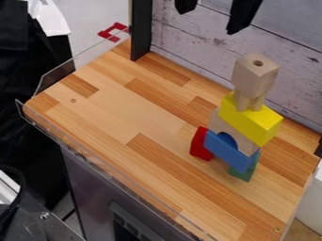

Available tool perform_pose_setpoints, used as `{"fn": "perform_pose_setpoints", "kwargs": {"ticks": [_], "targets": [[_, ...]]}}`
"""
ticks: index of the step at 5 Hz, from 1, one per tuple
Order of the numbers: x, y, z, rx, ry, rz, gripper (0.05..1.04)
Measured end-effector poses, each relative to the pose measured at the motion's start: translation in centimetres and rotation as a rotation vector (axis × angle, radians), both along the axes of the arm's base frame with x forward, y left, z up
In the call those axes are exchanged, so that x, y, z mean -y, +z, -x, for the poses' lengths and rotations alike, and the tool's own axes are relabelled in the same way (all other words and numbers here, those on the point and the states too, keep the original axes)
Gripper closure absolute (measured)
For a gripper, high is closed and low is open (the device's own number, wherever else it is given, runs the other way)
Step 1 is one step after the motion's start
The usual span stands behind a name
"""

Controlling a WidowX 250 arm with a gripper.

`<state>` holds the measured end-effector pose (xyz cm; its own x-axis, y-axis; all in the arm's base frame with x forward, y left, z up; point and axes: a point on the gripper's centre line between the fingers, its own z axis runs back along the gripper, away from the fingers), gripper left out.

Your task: Move the block with a hole on the left side of the table

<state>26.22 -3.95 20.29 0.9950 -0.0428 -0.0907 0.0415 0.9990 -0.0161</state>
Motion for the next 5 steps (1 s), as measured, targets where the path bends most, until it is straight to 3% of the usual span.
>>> {"fn": "perform_pose_setpoints", "kwargs": {"ticks": [1,2,4,5], "targets": [[0.0,-0.9,0.0,-0.036,0.002,-0.005,0.084],[0.3,-0.9,0.0,-0.039,0.011,0.012,0.084],[1.9,-0.4,0.5,-0.051,-0.016,-0.009,0.084],[3.2,-0.5,1.0,-0.067,-0.052,0.003,0.084]]}}
